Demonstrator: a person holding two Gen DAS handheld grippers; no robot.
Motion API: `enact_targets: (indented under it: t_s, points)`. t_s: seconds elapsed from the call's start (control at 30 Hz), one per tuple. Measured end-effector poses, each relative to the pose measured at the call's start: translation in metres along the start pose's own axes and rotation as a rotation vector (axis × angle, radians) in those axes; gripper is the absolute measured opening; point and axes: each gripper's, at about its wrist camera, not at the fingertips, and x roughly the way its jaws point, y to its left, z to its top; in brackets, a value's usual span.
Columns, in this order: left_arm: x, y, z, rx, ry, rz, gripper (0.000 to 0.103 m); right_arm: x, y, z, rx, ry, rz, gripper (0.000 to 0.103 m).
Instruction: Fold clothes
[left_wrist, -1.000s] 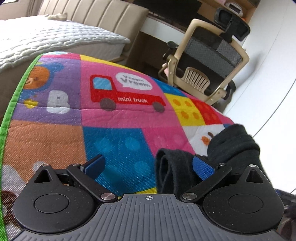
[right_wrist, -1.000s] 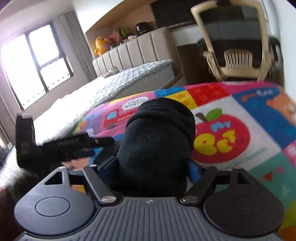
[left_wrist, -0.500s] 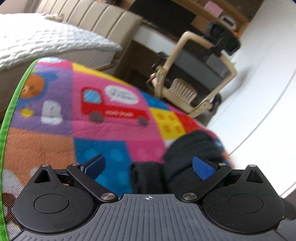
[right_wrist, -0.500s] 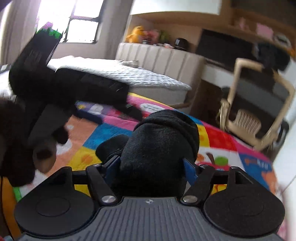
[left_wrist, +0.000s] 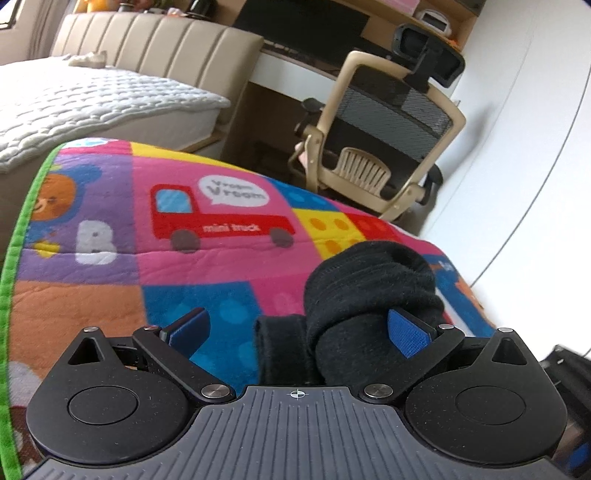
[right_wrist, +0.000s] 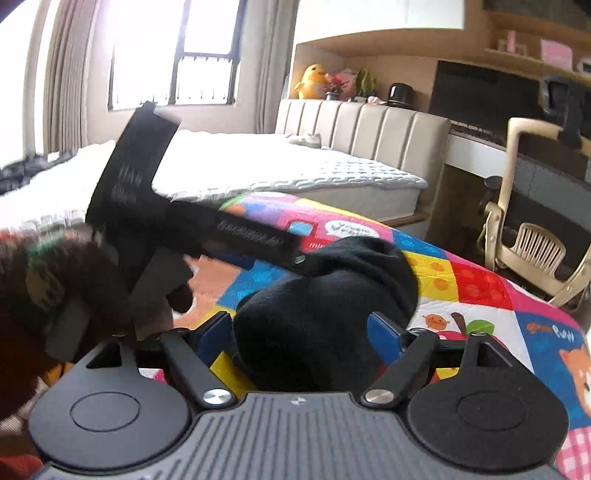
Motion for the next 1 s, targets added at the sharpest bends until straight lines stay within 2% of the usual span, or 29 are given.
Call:
enact_targets:
  t_s: [0.1, 0.2, 0.33, 0.5, 0.6, 0.7, 0.77, 0.83, 1.0]
  points:
    - [0.0, 0.007, -0.001, -0.017, 0.002, 0.004, 0.103, -0.009, -0.024, -0.001, 0.135, -0.021, 0.022, 0.082]
    - [0.0, 0.01, -0.002, -0.021, 0.003, 0.002, 0.103, -0.008, -0.057, -0.006, 0.35, -0.032, 0.072, 0.083]
    - [0.0, 0.013, -0.002, -0.028, 0.005, -0.004, 0.103, 0.008, -0.085, -0.022, 0.556, -0.008, 0.124, 0.086]
    - [0.001, 0.021, -0.004, -0.07, 0.025, -0.026, 0.103, 0.046, -0.077, -0.036, 0.615, 0.065, 0.255, 0.091]
    - [0.003, 0.028, -0.006, -0.116, 0.05, -0.049, 0.103, 0.064, -0.07, -0.041, 0.624, 0.085, 0.278, 0.093]
    - [0.004, 0.028, -0.008, -0.129, 0.067, -0.052, 0.103, 0.065, -0.067, -0.041, 0.599, 0.072, 0.259, 0.083]
    - [0.005, 0.025, -0.007, -0.123, 0.069, -0.044, 0.103, 0.061, -0.069, -0.041, 0.599, 0.064, 0.252, 0.069]
    - [0.008, 0.018, -0.005, -0.115, 0.08, -0.044, 0.103, 0.054, -0.076, -0.044, 0.614, 0.058, 0.249, 0.063]
    - [0.023, -0.022, -0.002, -0.031, 0.106, -0.056, 0.103, 0.026, -0.094, -0.055, 0.636, 0.022, 0.176, 0.06]
